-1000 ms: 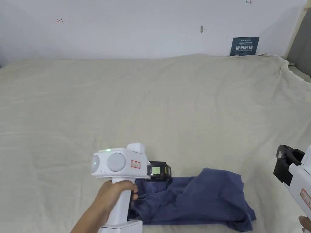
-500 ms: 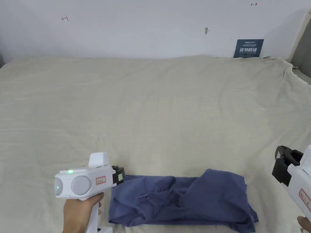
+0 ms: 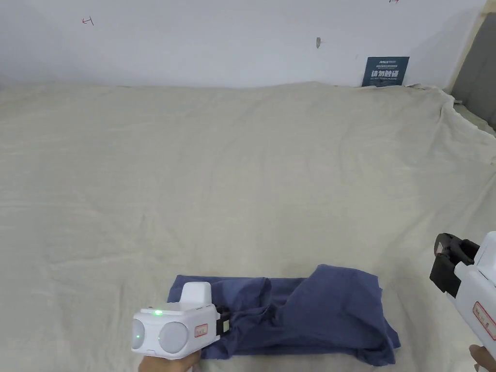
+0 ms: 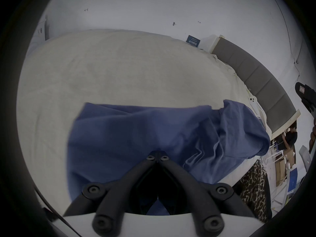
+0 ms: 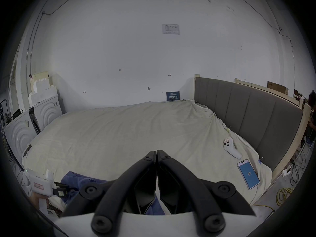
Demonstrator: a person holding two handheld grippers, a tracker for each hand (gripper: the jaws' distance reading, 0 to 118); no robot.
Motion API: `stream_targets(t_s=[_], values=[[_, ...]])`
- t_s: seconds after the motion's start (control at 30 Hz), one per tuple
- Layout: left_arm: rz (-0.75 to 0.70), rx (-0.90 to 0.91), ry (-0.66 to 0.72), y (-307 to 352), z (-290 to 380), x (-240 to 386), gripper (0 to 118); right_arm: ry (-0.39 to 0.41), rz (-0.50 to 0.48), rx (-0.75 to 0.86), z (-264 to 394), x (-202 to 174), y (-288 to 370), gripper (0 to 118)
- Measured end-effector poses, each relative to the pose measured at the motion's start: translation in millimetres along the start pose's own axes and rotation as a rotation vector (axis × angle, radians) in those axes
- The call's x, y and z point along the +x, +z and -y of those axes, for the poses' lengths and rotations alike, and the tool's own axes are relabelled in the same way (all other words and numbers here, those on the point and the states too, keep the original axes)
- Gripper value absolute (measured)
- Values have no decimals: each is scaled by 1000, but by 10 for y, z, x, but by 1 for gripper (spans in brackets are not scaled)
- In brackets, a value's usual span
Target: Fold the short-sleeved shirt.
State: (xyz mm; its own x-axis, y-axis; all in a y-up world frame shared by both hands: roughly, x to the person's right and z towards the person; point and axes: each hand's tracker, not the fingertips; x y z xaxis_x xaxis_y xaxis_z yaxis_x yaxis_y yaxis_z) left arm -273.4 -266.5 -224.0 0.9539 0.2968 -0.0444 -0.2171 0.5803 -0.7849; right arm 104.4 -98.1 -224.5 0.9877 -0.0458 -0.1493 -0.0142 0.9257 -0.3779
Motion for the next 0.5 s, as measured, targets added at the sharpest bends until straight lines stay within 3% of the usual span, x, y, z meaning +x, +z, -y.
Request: stream_targets(t_s=[0.5], values=[[42, -27, -52, -305, -35, 626, 0, -11, 32, 1, -8, 168, 46, 0]])
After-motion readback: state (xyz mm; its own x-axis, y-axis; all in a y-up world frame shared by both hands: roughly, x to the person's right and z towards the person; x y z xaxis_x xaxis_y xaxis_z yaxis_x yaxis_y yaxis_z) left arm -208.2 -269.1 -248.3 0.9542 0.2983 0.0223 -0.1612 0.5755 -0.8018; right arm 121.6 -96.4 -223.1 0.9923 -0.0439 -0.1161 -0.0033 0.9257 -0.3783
